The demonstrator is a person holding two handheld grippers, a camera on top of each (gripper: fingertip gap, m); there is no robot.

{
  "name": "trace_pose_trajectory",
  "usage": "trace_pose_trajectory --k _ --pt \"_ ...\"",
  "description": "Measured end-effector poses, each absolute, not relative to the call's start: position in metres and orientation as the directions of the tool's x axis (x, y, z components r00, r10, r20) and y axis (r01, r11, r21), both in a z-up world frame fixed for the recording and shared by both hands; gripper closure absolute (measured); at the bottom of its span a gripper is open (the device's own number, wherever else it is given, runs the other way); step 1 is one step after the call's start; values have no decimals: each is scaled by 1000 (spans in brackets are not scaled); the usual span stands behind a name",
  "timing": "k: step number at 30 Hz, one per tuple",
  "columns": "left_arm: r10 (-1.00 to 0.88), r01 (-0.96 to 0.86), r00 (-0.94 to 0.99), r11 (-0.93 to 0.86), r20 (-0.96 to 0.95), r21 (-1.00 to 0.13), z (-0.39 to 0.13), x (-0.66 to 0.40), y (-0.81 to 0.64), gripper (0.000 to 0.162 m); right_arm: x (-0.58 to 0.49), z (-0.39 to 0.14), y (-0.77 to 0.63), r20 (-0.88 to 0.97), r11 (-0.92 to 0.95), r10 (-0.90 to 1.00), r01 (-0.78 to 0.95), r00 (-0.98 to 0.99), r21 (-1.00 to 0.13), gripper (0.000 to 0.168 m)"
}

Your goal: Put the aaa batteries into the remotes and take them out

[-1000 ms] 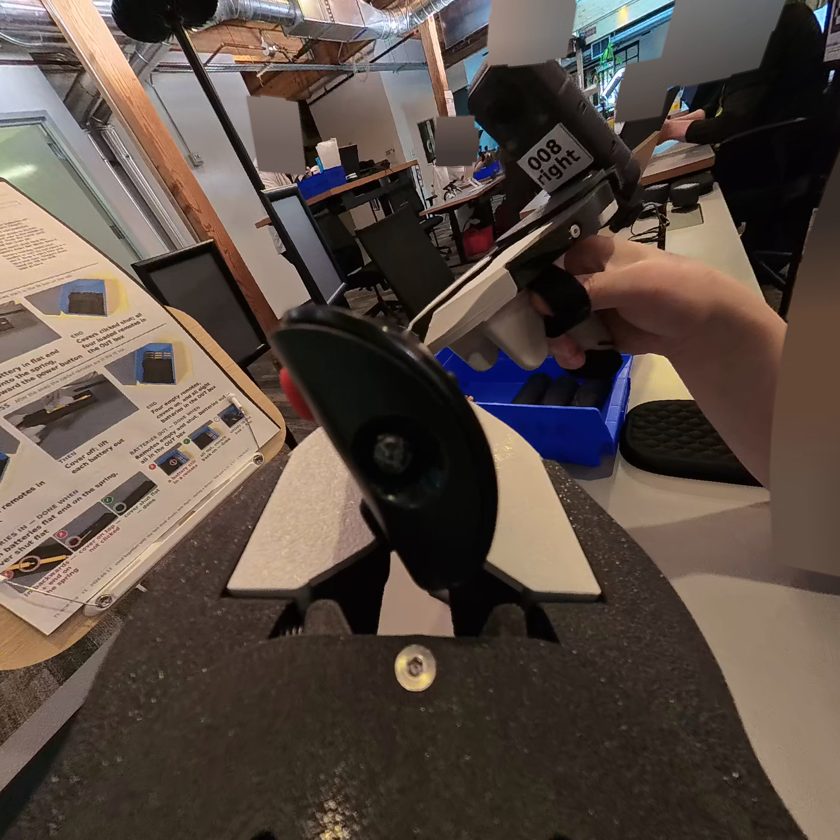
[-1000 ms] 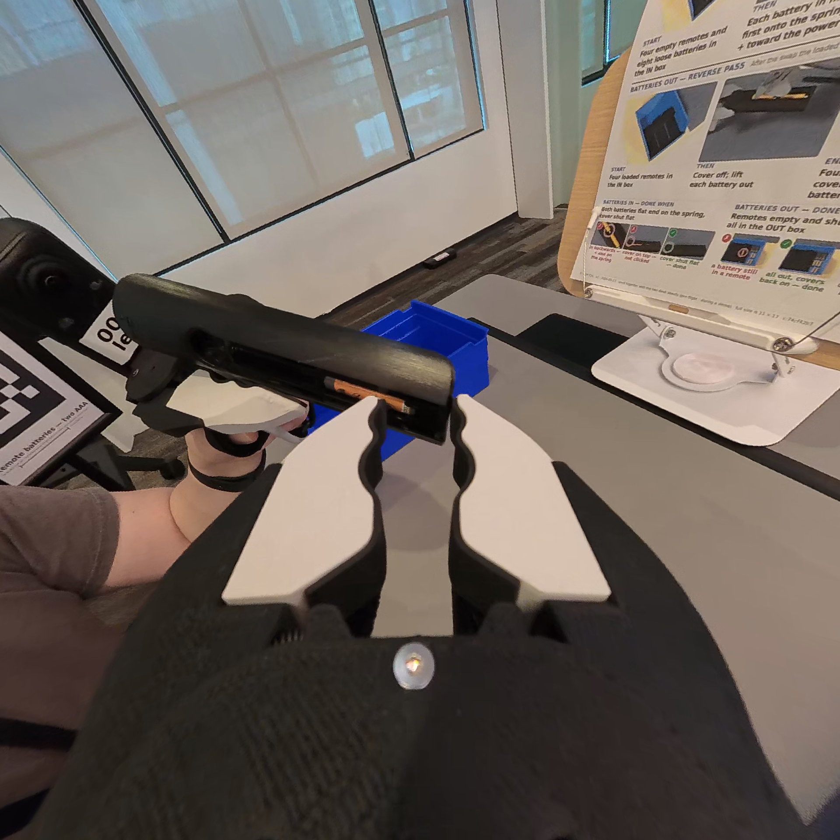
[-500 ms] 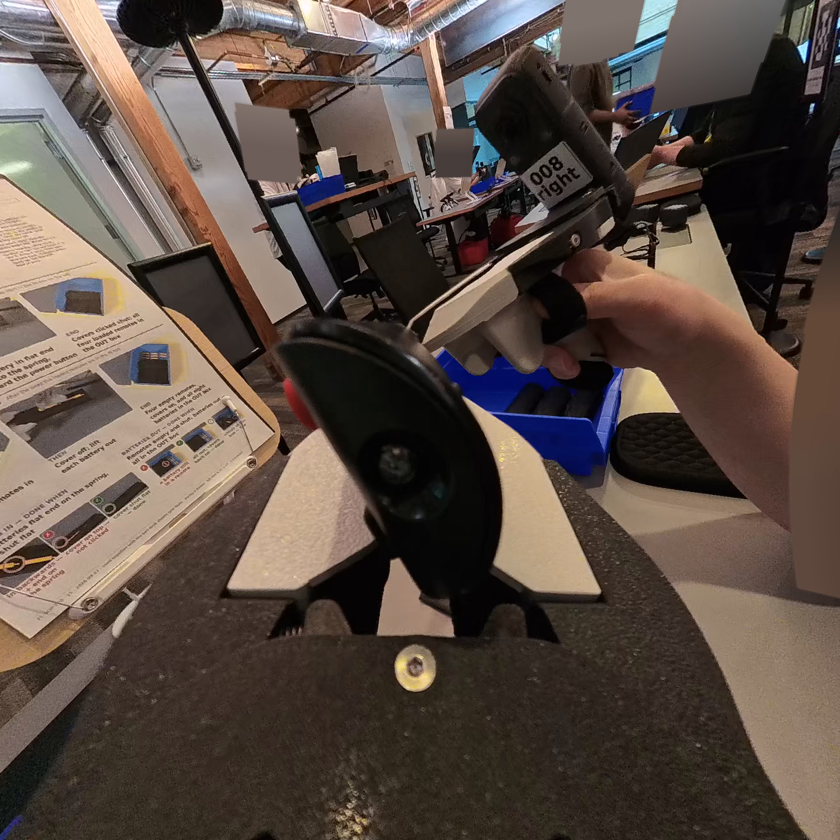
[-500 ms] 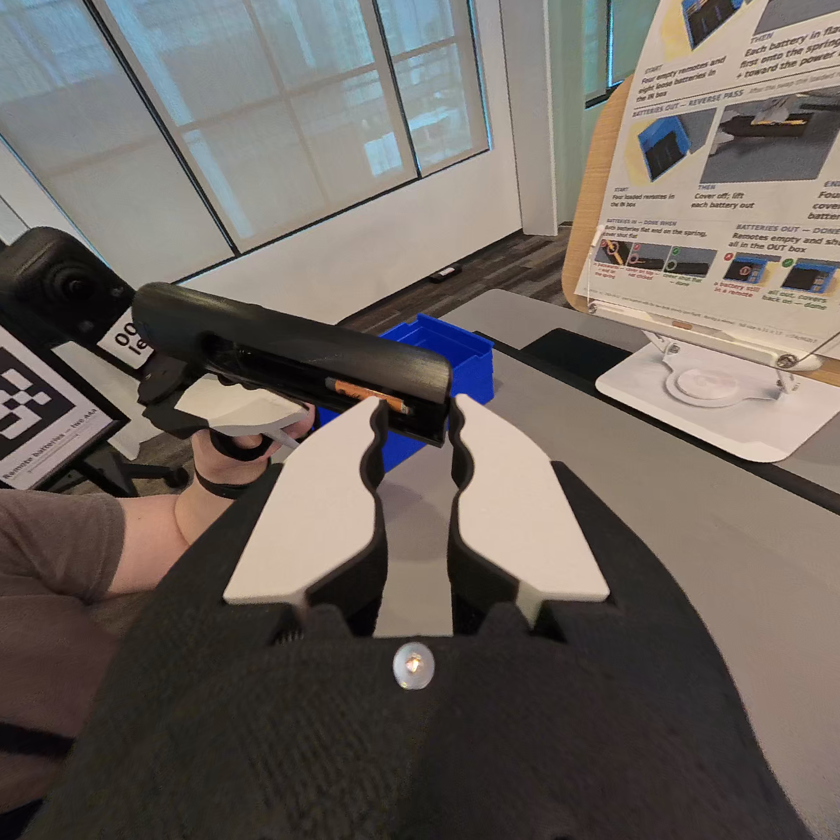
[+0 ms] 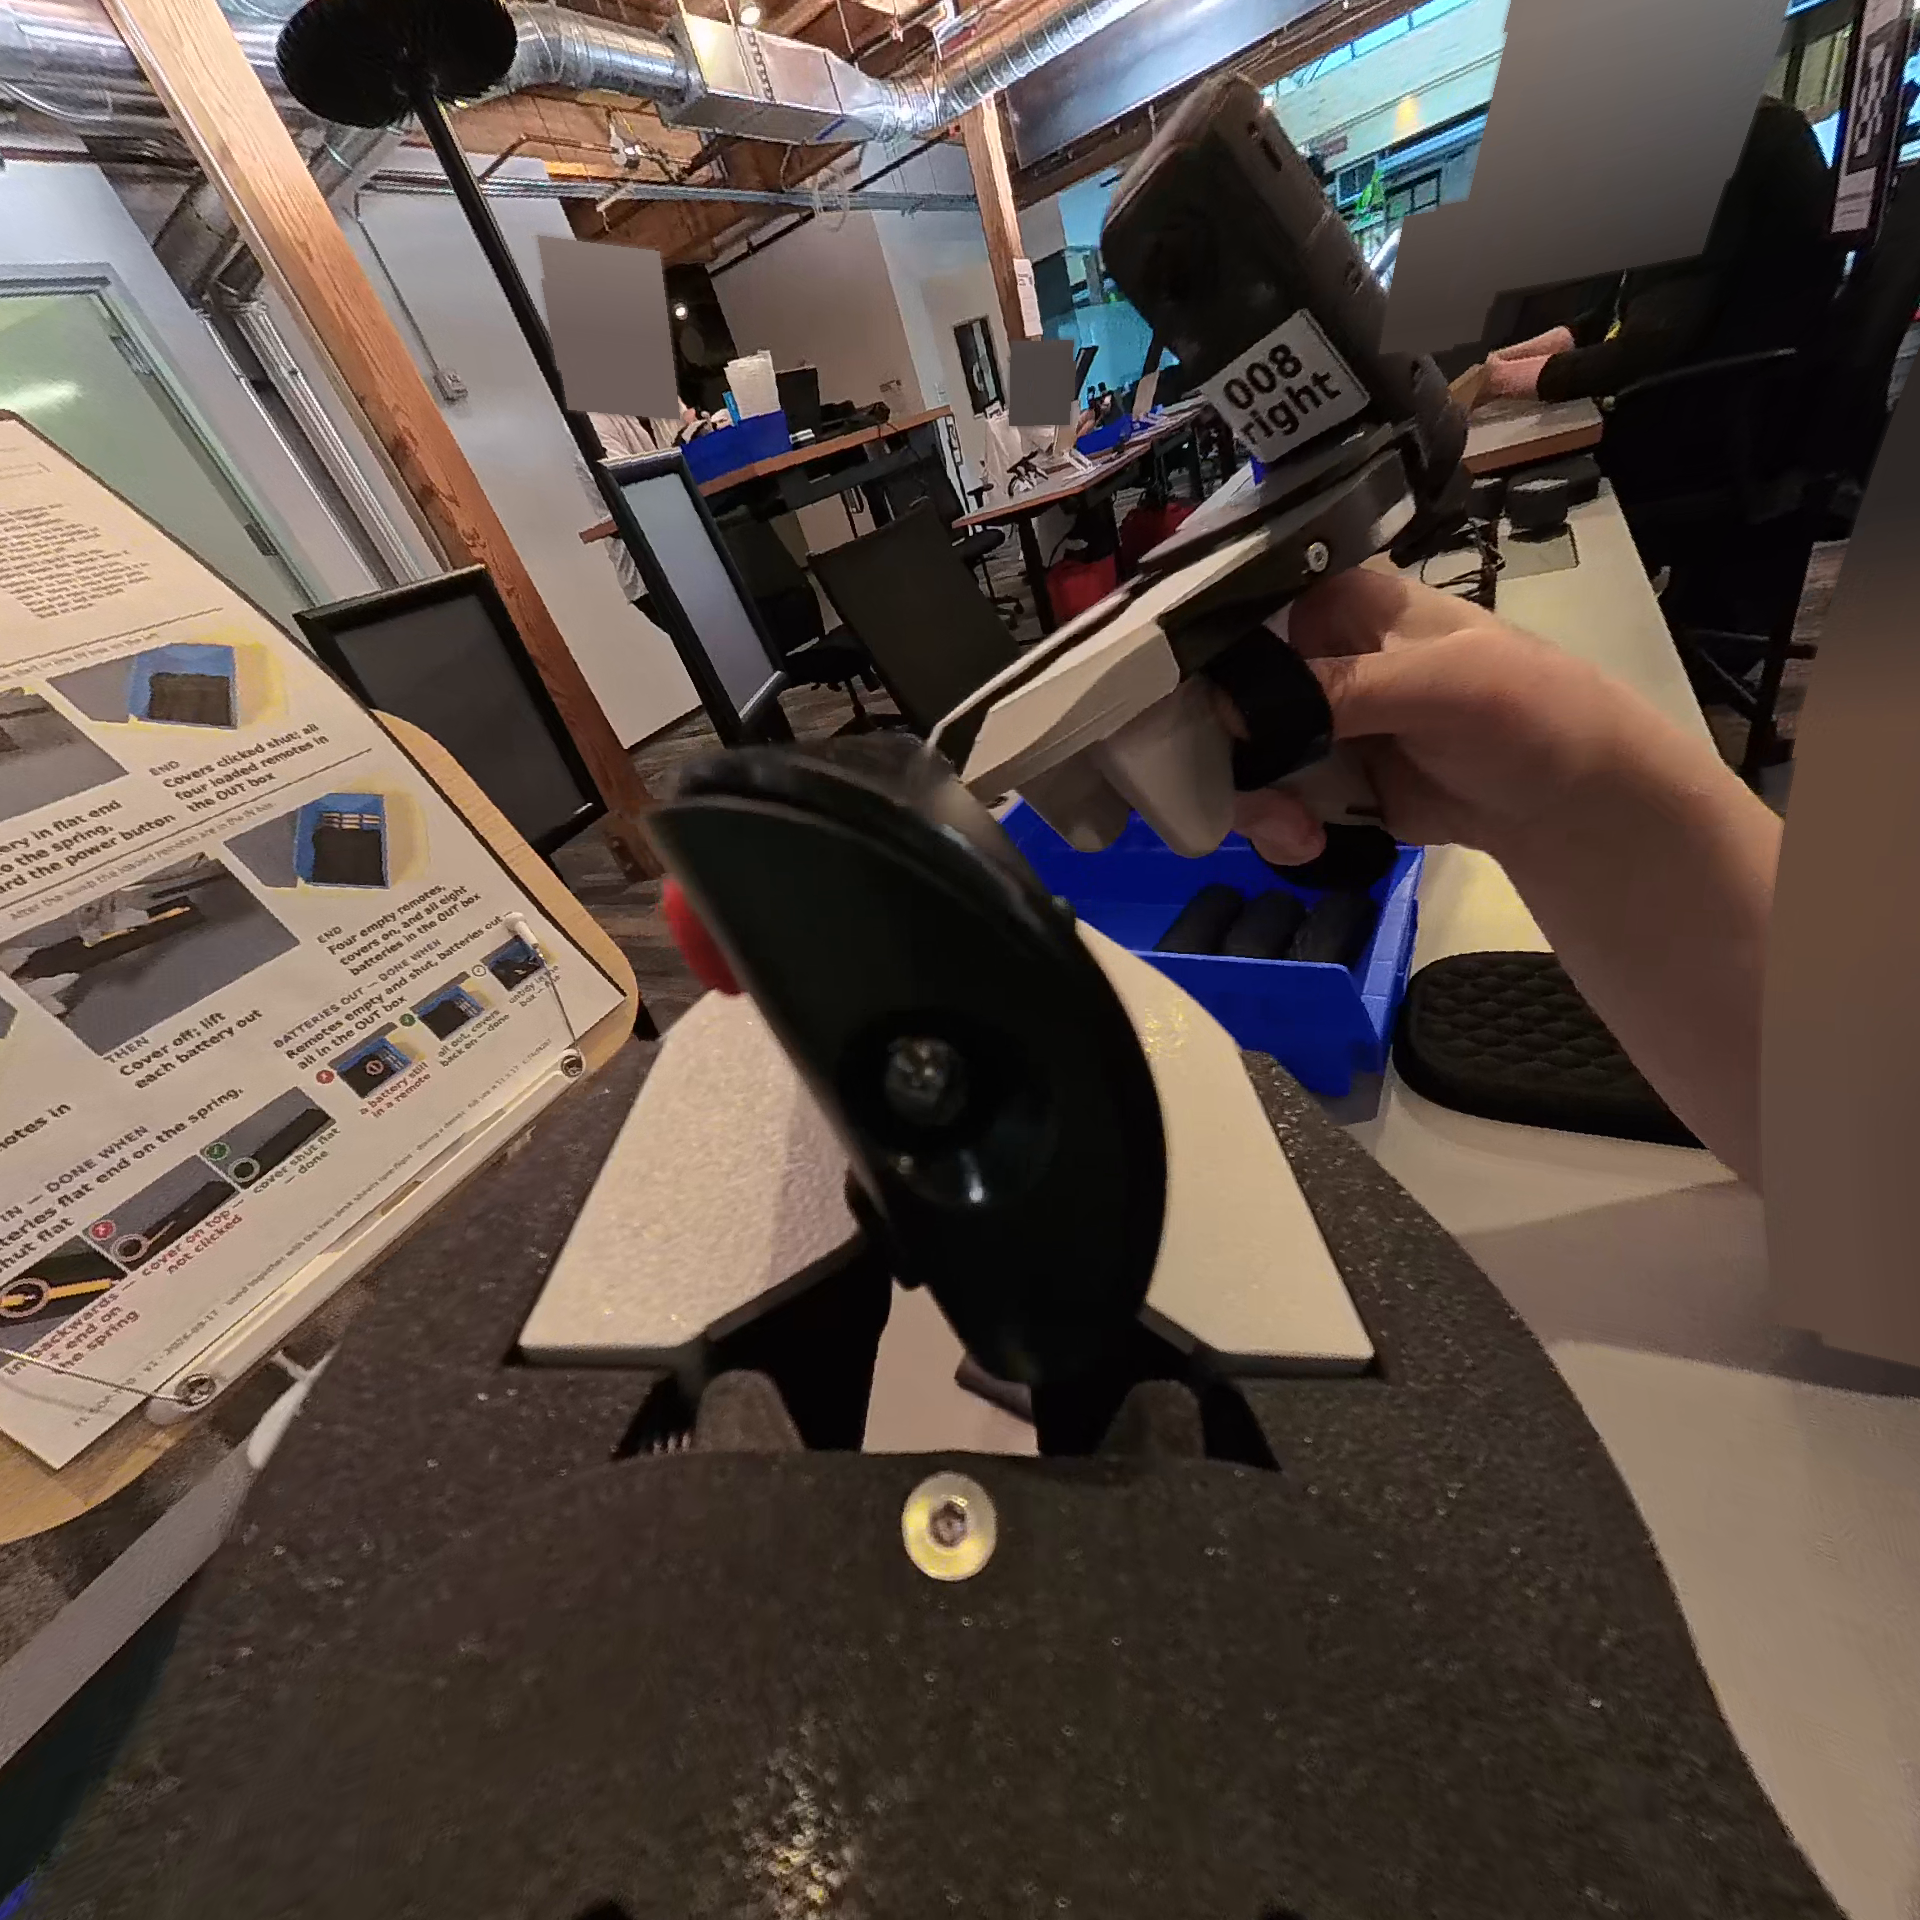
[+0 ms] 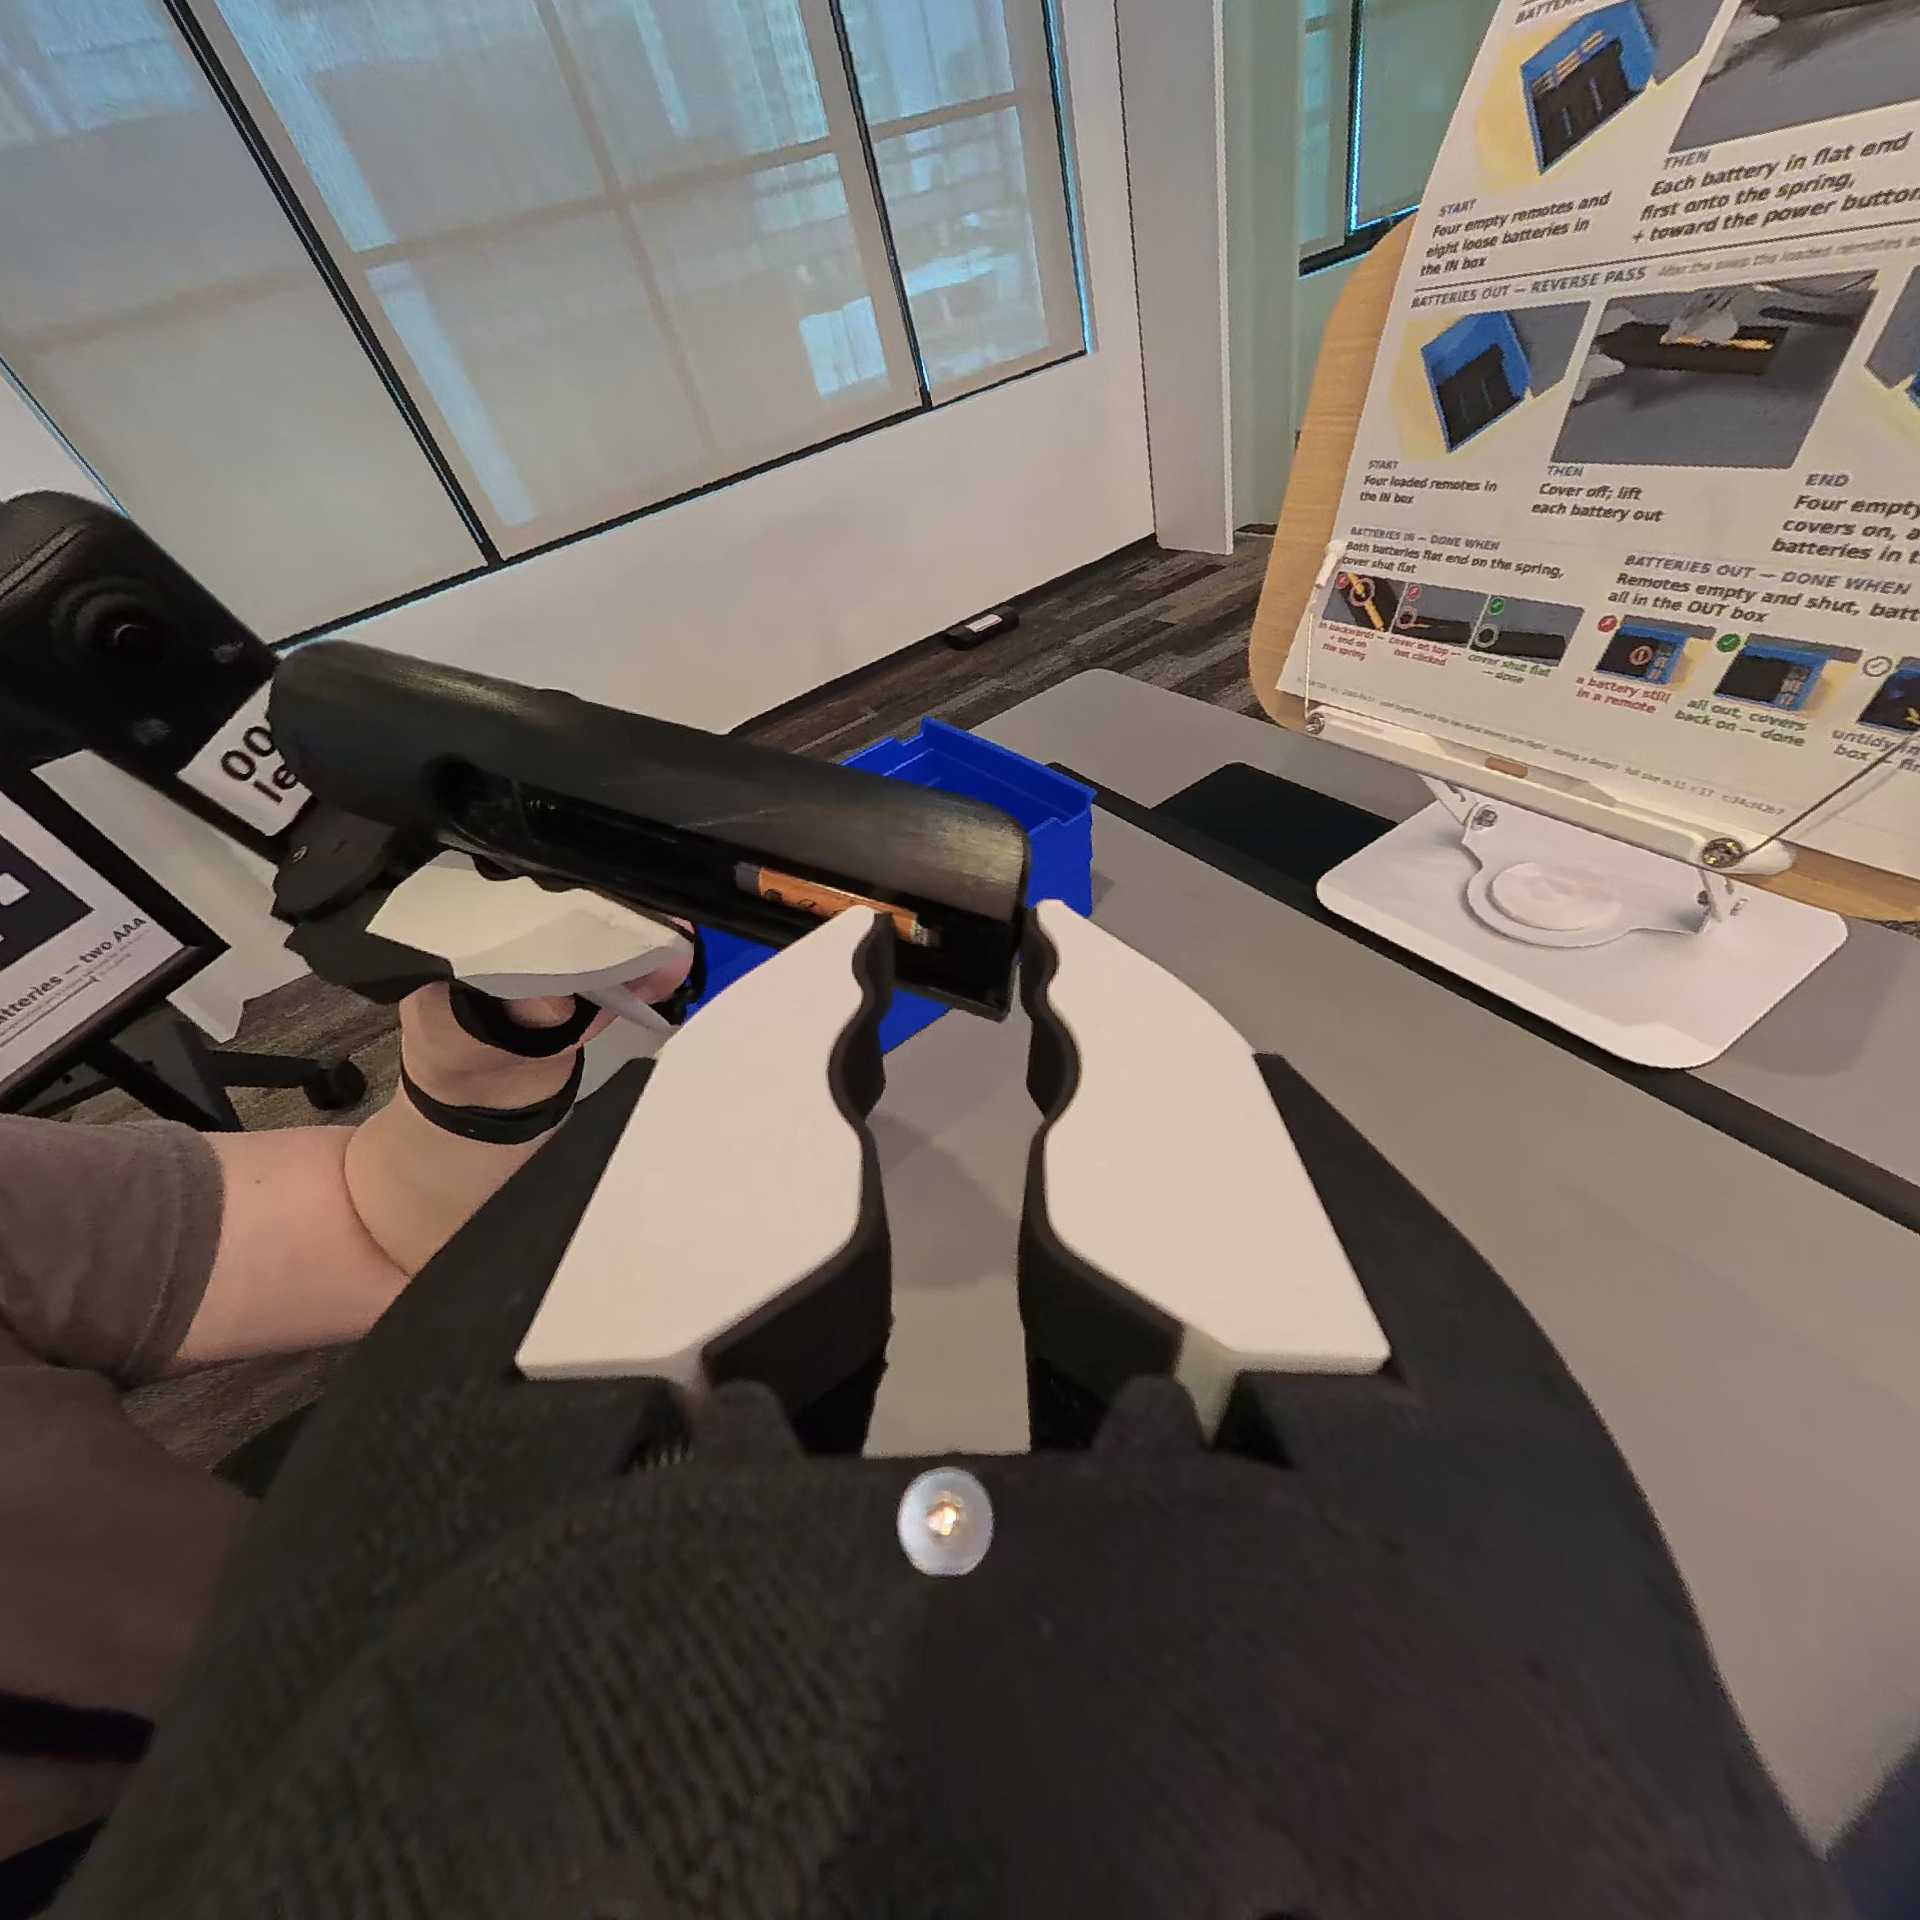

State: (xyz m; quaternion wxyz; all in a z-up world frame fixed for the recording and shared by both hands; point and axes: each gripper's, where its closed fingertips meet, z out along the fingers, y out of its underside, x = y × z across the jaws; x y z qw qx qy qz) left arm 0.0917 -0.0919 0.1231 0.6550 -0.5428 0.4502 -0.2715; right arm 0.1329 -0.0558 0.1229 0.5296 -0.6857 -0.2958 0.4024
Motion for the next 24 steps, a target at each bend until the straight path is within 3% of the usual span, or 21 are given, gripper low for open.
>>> trace_pose_trajectory --k 4,5,6,7,8,10,11,12,13,15,16,18,21,23,24 --pt "-852 -121 439 259 -285 -958 125 91 -93 66 134 126 -58 -265 -278 840 -45 473 -960 145" --pt "-849 -125 441 261 -290 -957 125 91 -94 79 134 125 -58 -263 -278 839 -41 477 -960 145" --pt "-848 -127 443 261 -290 -957 124 91 -93 66 134 125 -57 -260 -276 837 -39 481 -960 145" --pt "-849 -125 444 259 -288 -958 124 91 -93 79 134 125 -57 -257 -273 835 -39 486 -961 145" --pt "-849 -125 445 257 -286 -958 124 91 -93 69 134 125 -57 -251 -269 834 -35 492 -962 145" --pt "-849 -123 447 255 -283 -959 124 91 -92 80 134 126 -56 -231 -252 832 -27 505 -967 145" --pt "-848 -120 449 254 -281 -960 124 91 -92 70 134 127 -56 -221 -242 831 -25 511 -970 145" --pt "-848 -119 449 256 -282 -959 124 91 -92 80 134 127 -57 -216 -240 830 -22 514 -971 145" --pt "-848 -121 448 255 -282 -959 124 91 -92 69 134 127 -57 -216 -241 830 -18 515 -970 145" --pt "-844 -120 454 258 -284 -959 124 91 -92 81 134 127 -56 -218 -243 825 -21 522 -970 145" --pt "-839 -131 459 261 -292 -956 123 91 -91 65 133 126 -54 -211 -242 818 -13 535 -970 145" --pt "-826 -146 472 271 -308 -951 123 90 -89 68 132 123 -51 -186 -230 803 6 566 -973 145" --pt "-846 -117 458 249 -275 -961 124 88 -89 143 131 124 -52 -189 -228 809 0 557 -974 146" --pt "-855 -97 450 240 -258 -966 127 87 -90 67 132 128 -54 -192 -217 819 -19 540 -976 147" --pt "-856 -97 446 243 -261 -965 127 87 -91 67 132 129 -56 -200 -220 824 -27 530 -975 147"
